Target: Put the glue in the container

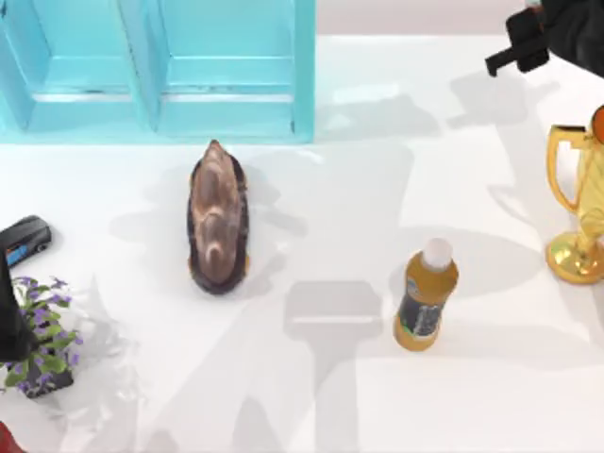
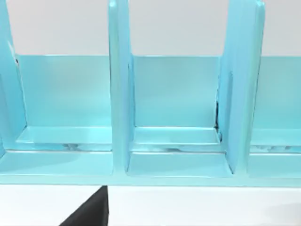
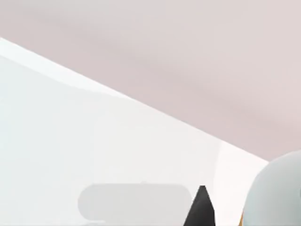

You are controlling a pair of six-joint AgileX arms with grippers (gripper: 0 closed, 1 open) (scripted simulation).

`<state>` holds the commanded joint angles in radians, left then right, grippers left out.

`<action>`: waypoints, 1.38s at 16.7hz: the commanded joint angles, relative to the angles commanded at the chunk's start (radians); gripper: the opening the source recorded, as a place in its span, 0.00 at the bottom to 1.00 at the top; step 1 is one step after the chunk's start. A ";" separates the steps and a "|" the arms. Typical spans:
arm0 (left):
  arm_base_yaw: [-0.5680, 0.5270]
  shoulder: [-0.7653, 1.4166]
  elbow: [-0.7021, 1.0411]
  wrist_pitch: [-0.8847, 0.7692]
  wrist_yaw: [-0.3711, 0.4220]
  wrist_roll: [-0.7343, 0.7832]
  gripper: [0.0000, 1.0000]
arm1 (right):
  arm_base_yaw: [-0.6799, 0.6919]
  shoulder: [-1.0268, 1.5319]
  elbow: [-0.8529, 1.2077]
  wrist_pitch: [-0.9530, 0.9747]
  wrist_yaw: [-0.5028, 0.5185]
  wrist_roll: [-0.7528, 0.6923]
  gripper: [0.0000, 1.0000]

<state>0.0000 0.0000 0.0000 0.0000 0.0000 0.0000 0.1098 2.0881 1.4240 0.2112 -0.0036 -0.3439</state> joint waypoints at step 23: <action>0.000 0.000 0.000 0.000 0.000 0.000 1.00 | -1.147 0.023 -0.061 -1.710 -1.177 -1.926 0.00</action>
<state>0.0000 0.0000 0.0000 0.0000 0.0000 0.0000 -1.0370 2.1111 1.3626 -1.4992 -1.1809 -2.2704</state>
